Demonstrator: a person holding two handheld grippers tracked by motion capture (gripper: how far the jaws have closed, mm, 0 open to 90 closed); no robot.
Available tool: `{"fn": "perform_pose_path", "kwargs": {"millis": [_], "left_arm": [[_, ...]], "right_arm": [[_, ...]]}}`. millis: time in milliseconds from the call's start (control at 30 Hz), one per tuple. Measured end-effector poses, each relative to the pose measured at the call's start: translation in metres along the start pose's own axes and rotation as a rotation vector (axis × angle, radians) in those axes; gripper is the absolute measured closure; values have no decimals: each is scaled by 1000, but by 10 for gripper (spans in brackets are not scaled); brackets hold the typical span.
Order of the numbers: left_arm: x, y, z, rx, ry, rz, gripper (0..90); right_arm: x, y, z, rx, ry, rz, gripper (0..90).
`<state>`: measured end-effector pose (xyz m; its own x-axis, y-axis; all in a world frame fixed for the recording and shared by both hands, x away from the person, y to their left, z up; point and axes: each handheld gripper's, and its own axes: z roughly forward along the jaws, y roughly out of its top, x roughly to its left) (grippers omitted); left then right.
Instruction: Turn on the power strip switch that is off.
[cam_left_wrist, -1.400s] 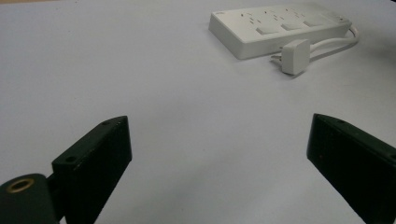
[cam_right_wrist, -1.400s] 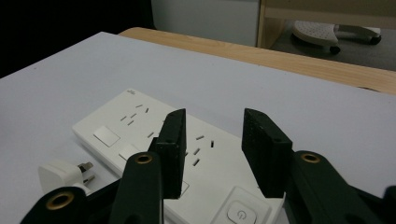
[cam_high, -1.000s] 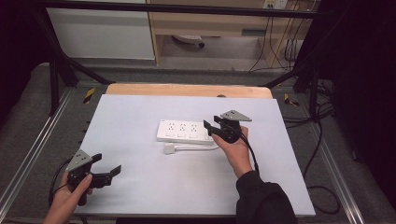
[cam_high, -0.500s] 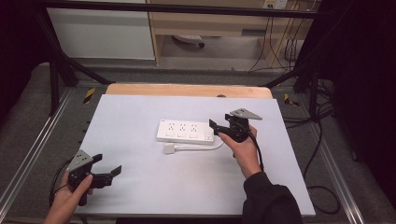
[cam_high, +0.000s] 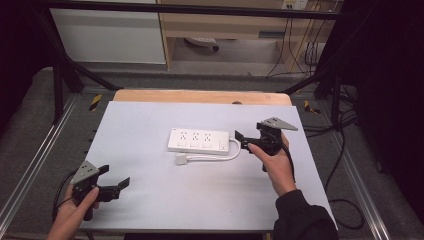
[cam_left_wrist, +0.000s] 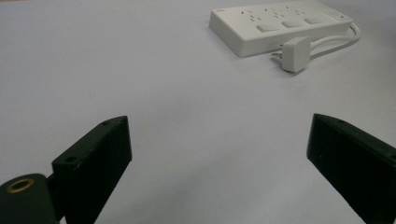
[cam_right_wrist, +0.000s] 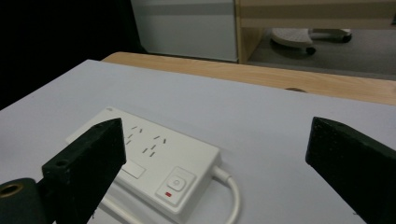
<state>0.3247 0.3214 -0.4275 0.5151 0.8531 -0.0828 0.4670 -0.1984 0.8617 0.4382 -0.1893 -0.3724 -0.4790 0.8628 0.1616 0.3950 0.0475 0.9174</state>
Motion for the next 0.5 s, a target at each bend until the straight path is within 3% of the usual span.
{"fn": "perform_pose_path", "kwargs": {"millis": [233, 500], "left_arm": [[-1, 0, 0, 2, -4, 3, 67], [-2, 0, 1, 5, -9, 11, 66]], "right_arm": [[-15, -5, -26, -49, -42, 17, 44], [-32, -31, -62, -105, -56, 29, 44]]}}
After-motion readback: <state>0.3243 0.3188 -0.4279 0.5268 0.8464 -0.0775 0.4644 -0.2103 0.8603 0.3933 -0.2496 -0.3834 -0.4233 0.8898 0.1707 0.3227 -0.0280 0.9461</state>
